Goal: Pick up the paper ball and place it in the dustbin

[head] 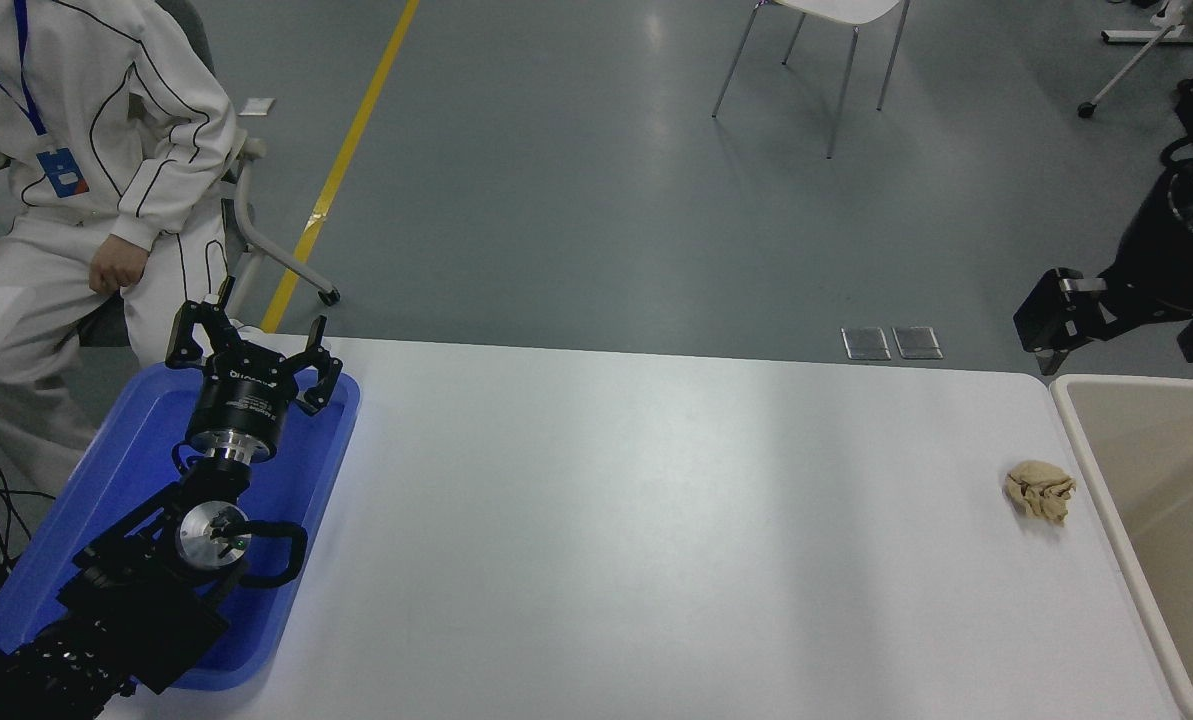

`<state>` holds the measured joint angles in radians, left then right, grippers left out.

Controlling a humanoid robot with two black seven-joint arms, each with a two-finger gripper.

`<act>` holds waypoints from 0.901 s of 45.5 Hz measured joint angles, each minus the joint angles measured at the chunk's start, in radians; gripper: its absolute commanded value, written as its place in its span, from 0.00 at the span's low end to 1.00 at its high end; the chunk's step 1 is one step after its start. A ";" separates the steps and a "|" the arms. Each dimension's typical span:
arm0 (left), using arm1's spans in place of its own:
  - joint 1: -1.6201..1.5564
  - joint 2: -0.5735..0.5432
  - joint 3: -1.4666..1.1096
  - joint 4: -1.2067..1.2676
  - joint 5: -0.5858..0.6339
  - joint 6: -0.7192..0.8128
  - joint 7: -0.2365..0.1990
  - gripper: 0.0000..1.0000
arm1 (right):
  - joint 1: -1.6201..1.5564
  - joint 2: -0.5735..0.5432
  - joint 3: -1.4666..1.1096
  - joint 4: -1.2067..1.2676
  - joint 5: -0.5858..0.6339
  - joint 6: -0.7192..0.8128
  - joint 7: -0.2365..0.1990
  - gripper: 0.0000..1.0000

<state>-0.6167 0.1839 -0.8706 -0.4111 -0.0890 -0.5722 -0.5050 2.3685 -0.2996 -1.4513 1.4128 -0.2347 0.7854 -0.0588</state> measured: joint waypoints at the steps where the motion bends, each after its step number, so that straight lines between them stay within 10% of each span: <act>1: 0.000 0.000 0.000 0.000 0.000 0.000 0.000 1.00 | 0.000 0.000 0.000 0.000 0.000 0.000 0.000 1.00; 41: 0.000 0.000 0.000 0.000 0.000 0.000 -0.001 1.00 | -0.001 -0.002 0.005 0.000 0.000 0.000 0.000 1.00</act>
<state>-0.6167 0.1841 -0.8703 -0.4111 -0.0890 -0.5722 -0.5064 2.3671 -0.3020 -1.4467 1.4128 -0.2347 0.7854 -0.0590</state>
